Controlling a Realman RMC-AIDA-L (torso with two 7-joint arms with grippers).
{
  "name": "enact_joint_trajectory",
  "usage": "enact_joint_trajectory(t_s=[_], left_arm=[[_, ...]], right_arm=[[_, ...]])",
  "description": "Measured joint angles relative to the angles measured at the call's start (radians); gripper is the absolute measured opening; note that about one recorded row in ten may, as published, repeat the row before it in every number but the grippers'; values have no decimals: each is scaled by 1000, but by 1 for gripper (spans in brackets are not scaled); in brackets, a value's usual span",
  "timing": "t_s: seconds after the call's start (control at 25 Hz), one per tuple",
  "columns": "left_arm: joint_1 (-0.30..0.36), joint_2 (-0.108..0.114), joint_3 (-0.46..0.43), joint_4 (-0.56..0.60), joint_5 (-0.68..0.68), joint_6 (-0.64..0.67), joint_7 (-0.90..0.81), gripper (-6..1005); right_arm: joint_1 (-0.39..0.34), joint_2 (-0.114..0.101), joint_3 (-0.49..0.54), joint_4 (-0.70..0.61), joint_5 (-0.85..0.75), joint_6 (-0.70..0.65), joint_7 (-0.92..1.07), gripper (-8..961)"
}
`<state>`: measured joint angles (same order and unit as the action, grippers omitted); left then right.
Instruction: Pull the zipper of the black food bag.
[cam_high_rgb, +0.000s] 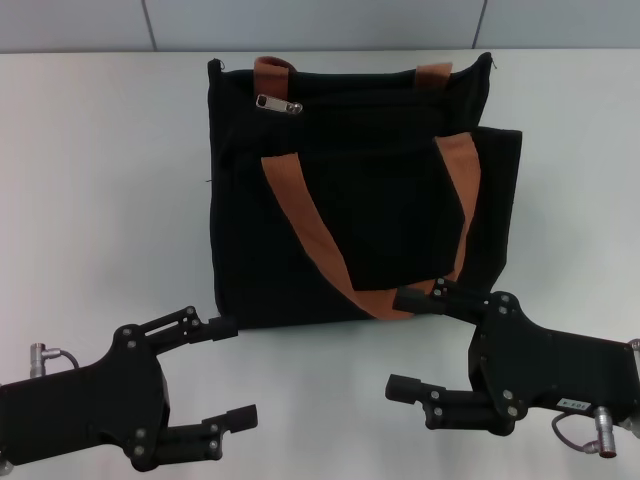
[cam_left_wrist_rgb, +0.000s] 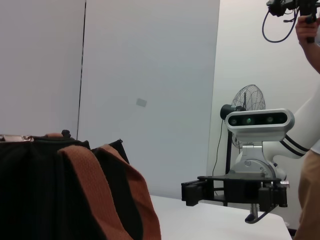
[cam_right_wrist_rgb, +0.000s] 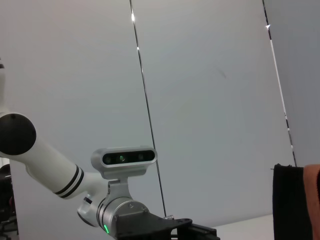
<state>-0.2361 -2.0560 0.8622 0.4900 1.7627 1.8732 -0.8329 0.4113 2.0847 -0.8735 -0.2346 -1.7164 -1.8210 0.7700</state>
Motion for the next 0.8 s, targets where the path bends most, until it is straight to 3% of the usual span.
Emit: enact_joint_trajectory(t_s=[0.52,0.6,0.64,0.8], left_arm=[[0,-11,-29,-1,-9,-32,4,831],[8,-13,-141,-25,-11,-47,4,831],[8,-13,-141,-25,-11,-47,4,831],[1,-14,-325,-80,-23,-47,-4,830]], right_arm=[[1,3,1,10,3,7,0,813],[3,3,2,24,4,10,-4,813],[5,3,2,31,4,13,-6,812],[12,3,2,47,5,28,-8,811]])
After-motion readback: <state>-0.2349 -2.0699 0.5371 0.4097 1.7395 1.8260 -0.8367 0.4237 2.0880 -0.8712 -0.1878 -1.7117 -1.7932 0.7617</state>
